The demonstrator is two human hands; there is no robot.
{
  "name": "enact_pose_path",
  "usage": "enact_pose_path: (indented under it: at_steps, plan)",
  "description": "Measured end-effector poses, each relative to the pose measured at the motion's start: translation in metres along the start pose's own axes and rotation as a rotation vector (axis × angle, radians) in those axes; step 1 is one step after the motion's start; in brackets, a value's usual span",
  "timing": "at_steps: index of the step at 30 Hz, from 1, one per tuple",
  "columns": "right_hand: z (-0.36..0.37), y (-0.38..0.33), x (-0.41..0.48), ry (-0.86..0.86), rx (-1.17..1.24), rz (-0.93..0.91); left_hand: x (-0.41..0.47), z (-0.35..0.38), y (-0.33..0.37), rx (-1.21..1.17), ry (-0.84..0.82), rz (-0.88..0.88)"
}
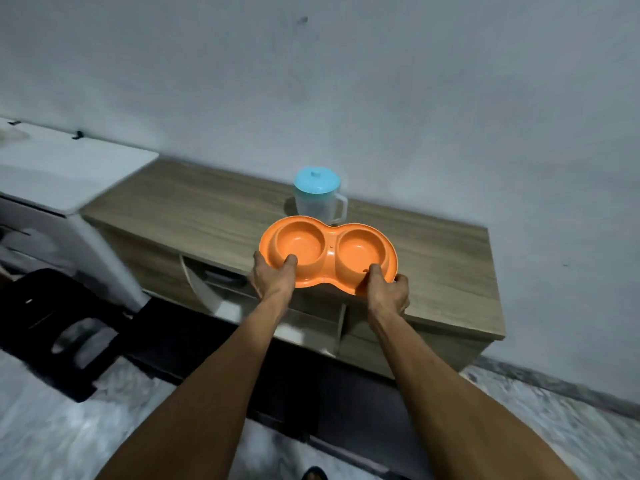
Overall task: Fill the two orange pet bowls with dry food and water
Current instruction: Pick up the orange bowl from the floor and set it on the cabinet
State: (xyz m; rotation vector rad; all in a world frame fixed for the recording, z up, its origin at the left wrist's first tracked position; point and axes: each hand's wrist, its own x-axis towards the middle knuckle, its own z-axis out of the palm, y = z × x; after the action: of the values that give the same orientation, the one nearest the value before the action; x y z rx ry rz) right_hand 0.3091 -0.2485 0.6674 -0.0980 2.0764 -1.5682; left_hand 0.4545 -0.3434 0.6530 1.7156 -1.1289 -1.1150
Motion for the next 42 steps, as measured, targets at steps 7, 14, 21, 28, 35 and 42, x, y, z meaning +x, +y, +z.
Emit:
enact_pose_path:
  at_steps: [7, 14, 21, 28, 35, 42]
  plan:
    - [0.105, 0.001, -0.006, -0.055, -0.069, 0.061, 0.101, -0.041, -0.012, 0.087, 0.062, -0.026]
    - [0.182, -0.002, -0.009, -0.086, -0.119, 0.086, 0.204, -0.062, -0.045, 0.135, 0.052, -0.08]
    - [0.256, -0.001, -0.005, -0.024, -0.17, 0.137, 0.251, -0.078, -0.012, 0.084, -0.057, -0.101]
    - [0.312, -0.003, 0.002, 0.084, -0.218, 0.179, 0.32, -0.073, -0.012, 0.09, -0.149, -0.129]
    - [0.325, -0.002, 0.01, 0.2, -0.31, 0.168, 0.365, -0.045, -0.046, 0.255, -0.162, -0.148]
    - [0.327, 0.003, 0.011, 0.231, -0.35, 0.174, 0.359, -0.045, -0.039, 0.328, -0.181, -0.085]
